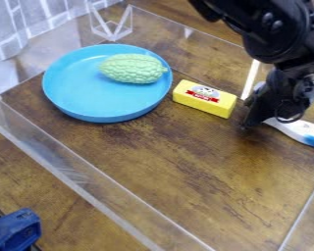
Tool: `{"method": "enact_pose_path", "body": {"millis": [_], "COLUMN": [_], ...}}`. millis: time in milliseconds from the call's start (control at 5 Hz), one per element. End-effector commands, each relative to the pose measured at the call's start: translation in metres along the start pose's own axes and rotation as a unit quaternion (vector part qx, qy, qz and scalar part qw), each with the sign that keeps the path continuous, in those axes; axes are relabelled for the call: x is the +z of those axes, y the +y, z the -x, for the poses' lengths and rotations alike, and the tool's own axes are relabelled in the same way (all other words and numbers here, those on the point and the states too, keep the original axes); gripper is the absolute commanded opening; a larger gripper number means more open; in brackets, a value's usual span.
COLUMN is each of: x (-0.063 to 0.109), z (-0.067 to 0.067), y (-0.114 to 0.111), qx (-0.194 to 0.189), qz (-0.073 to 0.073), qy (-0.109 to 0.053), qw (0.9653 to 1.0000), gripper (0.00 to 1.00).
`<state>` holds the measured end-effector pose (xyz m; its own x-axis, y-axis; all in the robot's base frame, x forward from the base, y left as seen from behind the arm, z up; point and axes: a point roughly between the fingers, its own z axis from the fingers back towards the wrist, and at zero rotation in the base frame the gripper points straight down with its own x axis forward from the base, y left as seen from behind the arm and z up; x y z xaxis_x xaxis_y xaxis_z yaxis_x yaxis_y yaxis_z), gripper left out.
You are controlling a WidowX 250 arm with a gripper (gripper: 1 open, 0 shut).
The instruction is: Put the white object in the blue tray
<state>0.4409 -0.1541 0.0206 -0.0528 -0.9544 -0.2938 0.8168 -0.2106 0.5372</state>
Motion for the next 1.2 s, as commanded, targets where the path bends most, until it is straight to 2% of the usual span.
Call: {"method": "enact_pose_path", "body": {"millis": [0,400,800,1000], "x": [0.02,0.025,0.031,0.033], "z": [-0.056,-0.074,-0.095,-0.105], "y": [-0.003,-0.001,0.006,0.01], "qx": [-0.024,-0.036,-0.029,-0.015], "qz": [-0.043,-0.069,-0.084,-0.089], "qy": [-0.077,-0.113,-0.133,-0.134], "qw": [0.9958,0.9905,0.9872,0.9868], "gripper": [0.0,0.0,0.0,0.0]}}
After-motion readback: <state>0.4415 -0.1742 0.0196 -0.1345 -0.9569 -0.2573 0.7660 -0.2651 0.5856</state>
